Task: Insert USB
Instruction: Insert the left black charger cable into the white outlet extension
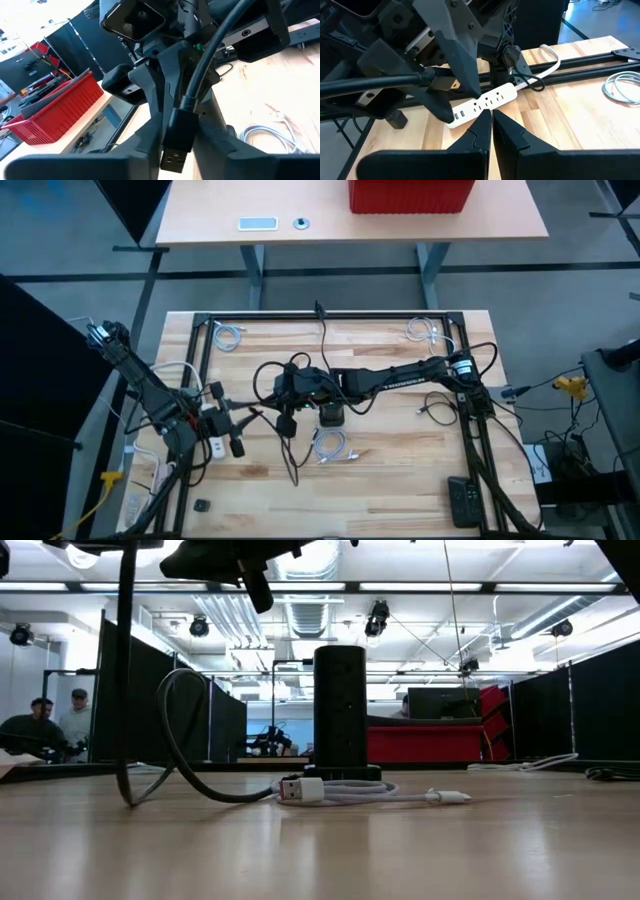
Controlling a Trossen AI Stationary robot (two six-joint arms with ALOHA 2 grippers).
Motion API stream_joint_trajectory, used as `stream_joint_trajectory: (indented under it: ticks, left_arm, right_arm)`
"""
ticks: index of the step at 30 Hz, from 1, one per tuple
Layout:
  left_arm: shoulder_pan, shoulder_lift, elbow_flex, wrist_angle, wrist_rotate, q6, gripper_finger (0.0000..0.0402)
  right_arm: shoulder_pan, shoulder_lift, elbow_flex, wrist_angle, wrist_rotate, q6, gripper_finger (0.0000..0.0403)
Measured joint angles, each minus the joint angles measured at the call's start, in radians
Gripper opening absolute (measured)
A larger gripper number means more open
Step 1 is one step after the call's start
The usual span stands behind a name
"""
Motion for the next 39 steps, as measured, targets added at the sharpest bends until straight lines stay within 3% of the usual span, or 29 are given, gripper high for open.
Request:
stream_joint_trajectory:
  ticks: [2,6,23,39]
  left_arm:
    - [0.0,0.0,0.0,-0.004,0.0,0.0,0.0049]
    - [0.0,-0.006,0.0,-0.017,0.0,-0.008,0.0049]
    - [-0.009,-0.057,-0.001,-0.097,0.042,-0.165,0.0049]
    - [-0.029,-0.075,-0.003,-0.153,0.063,-0.228,0.0049]
  right_arm:
    - [0.001,0.0,0.0,0.0,0.0,-0.013,0.0]
    - [0.01,-0.002,0.0,0.011,0.001,-0.111,0.0001]
    - [0.05,-0.018,0.0,0.042,0.05,-0.385,0.0148]
    - [0.057,-0.059,0.0,0.036,-0.03,-0.465,0.0138]
